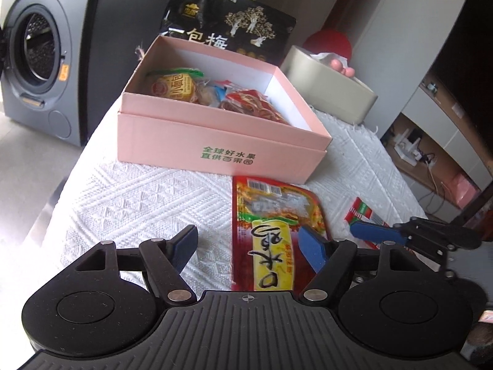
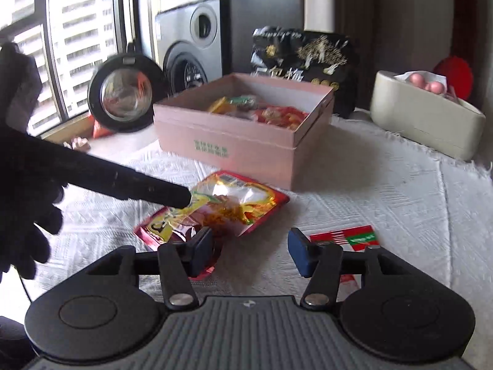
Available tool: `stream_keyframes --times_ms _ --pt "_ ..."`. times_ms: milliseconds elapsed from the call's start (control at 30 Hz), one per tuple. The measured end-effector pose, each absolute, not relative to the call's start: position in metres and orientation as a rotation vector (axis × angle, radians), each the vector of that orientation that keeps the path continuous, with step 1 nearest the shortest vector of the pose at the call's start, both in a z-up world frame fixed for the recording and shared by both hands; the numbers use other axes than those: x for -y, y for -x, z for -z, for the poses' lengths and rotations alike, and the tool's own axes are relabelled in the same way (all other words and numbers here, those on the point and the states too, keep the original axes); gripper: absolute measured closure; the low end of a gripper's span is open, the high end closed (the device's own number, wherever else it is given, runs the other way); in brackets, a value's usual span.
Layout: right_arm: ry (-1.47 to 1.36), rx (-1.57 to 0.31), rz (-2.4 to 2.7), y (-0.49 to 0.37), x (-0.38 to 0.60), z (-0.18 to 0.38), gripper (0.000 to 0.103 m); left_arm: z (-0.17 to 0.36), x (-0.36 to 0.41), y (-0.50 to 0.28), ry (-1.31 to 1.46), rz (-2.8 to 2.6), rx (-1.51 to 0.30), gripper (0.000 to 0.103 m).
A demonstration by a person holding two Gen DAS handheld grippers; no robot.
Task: Organize snacks
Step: 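Grasp the large red-and-yellow pack with left tool while right grasps red strip packs, then lift the red-and-yellow pack with left tool while right lifts the red strip packs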
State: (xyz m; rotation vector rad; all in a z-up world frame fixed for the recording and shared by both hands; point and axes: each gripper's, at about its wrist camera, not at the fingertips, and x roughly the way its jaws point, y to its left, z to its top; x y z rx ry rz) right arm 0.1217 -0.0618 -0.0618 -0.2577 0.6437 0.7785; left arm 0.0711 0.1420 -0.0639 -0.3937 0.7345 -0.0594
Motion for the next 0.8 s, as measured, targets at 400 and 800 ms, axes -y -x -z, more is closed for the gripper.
stream_keyframes --times_ms 400,800 --pt "0.253 -0.651 -0.742 -0.117 0.071 0.074 0.052 0.065 -0.118 -0.088 0.426 0.192 -0.726 0.034" --pt "0.197 -0.668 -0.743 -0.116 0.088 0.073 0.052 0.034 -0.088 -0.086 0.379 0.235 -0.676 0.076"
